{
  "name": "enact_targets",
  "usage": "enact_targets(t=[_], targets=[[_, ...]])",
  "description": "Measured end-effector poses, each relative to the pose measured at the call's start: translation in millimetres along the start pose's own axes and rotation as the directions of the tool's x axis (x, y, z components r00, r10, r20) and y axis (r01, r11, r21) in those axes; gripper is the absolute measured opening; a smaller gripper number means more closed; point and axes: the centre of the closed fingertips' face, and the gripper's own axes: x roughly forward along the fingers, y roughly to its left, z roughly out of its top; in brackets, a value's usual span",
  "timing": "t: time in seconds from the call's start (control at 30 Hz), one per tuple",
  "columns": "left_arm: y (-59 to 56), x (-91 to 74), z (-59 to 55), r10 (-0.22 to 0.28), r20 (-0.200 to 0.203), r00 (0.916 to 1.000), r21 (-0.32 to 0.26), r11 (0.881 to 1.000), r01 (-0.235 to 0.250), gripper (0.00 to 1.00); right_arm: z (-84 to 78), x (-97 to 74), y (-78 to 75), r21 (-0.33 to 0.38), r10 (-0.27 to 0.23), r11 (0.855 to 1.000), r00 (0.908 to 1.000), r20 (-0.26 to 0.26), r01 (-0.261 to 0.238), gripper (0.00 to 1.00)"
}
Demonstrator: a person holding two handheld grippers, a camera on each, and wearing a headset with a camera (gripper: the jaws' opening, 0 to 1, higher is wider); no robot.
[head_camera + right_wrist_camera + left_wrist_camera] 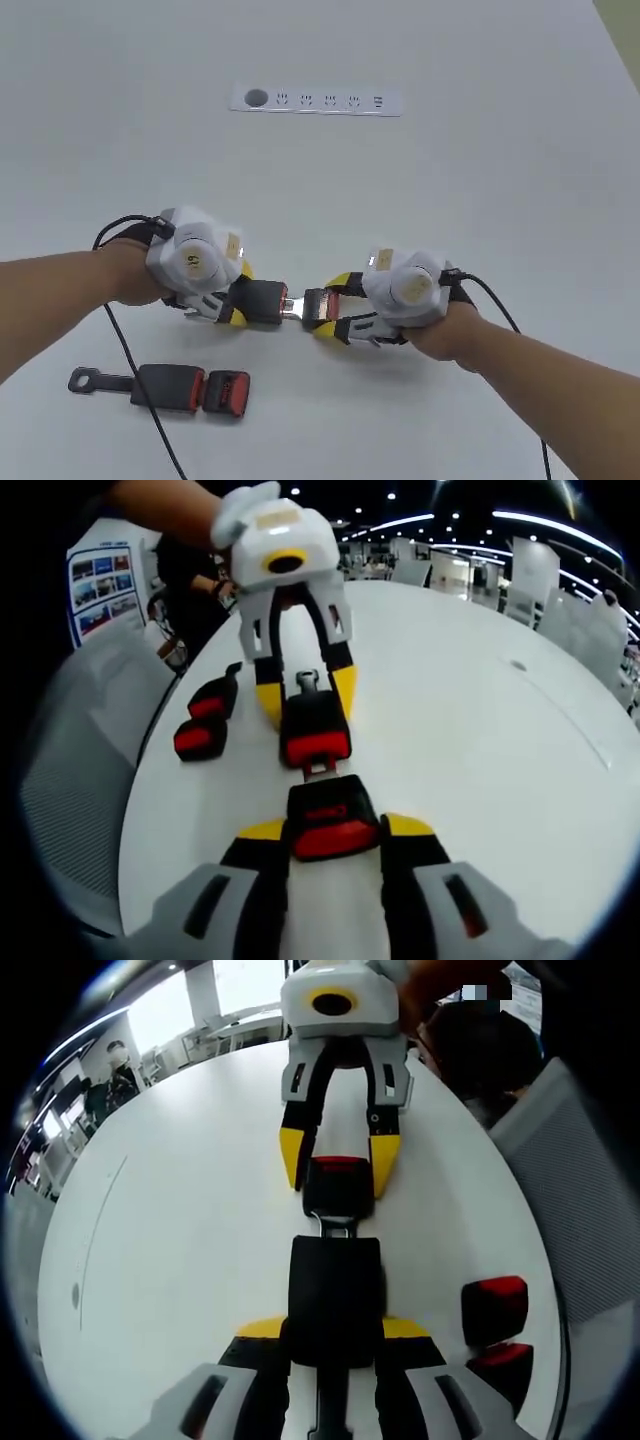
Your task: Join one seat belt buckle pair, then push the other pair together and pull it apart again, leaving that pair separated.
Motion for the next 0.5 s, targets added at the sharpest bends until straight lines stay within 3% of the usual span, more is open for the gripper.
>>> enact_targets(t=[0.5], targets=[[0.2,-0.6,-0.4,0.003,0.008,1.0000,-0.009,1.000,-0.003,0.34,-27.9,-31.9,-6.9,0.022,-0.027,0.999,0.9996,-0.005,0.027,0.36]])
